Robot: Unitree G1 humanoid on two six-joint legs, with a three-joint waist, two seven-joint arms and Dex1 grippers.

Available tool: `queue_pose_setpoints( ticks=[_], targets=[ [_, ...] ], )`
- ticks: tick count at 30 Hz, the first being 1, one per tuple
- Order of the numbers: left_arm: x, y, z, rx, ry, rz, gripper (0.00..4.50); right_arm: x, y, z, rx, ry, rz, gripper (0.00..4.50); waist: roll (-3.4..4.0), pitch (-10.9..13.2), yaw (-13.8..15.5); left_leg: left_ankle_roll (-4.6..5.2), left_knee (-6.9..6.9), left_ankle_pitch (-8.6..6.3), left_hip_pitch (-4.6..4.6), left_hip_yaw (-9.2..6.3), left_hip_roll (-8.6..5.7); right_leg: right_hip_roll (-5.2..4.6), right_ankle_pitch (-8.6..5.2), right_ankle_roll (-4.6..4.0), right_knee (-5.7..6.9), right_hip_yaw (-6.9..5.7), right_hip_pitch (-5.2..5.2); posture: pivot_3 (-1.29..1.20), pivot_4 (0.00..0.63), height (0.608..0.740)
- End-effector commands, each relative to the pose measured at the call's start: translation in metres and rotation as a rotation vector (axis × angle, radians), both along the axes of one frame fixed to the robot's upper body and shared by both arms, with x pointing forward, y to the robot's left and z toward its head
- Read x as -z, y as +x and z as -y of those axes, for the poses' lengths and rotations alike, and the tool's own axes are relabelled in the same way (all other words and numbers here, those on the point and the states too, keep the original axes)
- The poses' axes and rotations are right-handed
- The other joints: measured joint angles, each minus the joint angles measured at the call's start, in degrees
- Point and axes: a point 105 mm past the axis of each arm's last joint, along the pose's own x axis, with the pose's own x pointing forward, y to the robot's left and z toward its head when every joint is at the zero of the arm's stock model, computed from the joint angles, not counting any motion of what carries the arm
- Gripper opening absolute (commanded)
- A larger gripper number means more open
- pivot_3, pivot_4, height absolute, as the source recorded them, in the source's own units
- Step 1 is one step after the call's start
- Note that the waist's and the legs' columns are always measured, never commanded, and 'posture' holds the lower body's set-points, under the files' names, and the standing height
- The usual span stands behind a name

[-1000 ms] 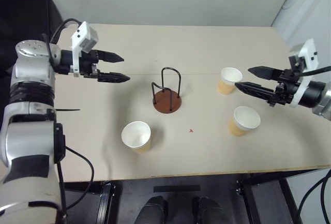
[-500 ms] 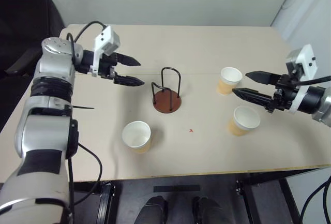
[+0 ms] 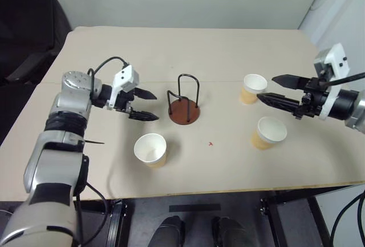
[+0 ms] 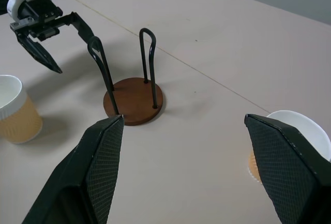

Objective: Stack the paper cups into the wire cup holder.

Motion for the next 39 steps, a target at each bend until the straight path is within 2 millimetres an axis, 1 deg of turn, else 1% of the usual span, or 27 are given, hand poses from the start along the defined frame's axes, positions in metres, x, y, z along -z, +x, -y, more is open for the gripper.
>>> queue_pose_setpoints(
  ticks=[1,9,20,26,28,30,39],
  targets=[
    [-0.014,0.006,0.003,-0.048,-0.069,0.081,4.48,-0.013,-0.001,0.001,0.002,-0.018,0.054,3.78,0.00,0.0,0.0,0.00,0.02,0.00,0.01,0.02,-0.01,0.00,0.00,0.00,0.06,0.00,0.00,0.00,0.150,0.740],
    [-0.018,0.013,0.008,-0.098,-0.124,0.105,4.48,-0.014,0.000,0.000,0.003,-0.016,0.060,3.78,0.00,0.0,0.0,0.00,0.17,0.00,0.03,0.01,0.00,0.00,0.00,0.00,0.24,0.00,0.00,0.00,0.150,0.740],
    [-0.013,0.018,0.036,-0.064,-0.163,0.094,4.48,-0.012,0.001,0.001,0.001,-0.017,0.054,3.78,0.00,0.0,-0.1,0.00,0.37,0.00,0.04,0.01,-0.01,0.00,0.01,0.01,0.45,0.01,0.04,0.00,0.150,0.740],
    [-0.011,0.020,0.043,-0.053,-0.169,0.085,4.48,-0.011,0.001,0.001,0.005,-0.014,0.057,3.78,0.00,0.0,0.0,0.00,0.39,0.00,0.06,0.02,-0.01,0.00,0.01,0.02,0.53,0.01,0.03,0.00,0.150,0.740],
    [-0.010,0.023,0.044,-0.074,-0.178,0.084,4.12,-0.010,0.001,0.003,0.011,-0.013,0.060,3.78,0.00,0.0,0.0,0.00,0.40,0.00,0.05,0.02,-0.02,0.00,0.01,0.02,0.53,0.02,0.03,0.00,0.150,0.740],
    [-0.008,0.026,0.045,-0.093,-0.181,0.087,3.59,-0.010,0.002,0.004,0.017,-0.012,0.062,3.78,0.00,0.0,0.0,0.00,0.42,0.00,0.06,0.02,-0.02,0.00,0.01,0.01,0.53,0.02,0.04,0.00,0.150,0.740],
    [-0.001,0.035,0.057,-0.139,-0.242,0.087,0.29,-0.008,0.003,0.004,0.027,-0.008,0.065,3.78,0.00,0.0,0.0,0.00,0.42,0.00,0.06,0.02,-0.02,0.00,0.01,0.02,0.58,0.02,0.03,0.00,0.150,0.740]
  ],
)
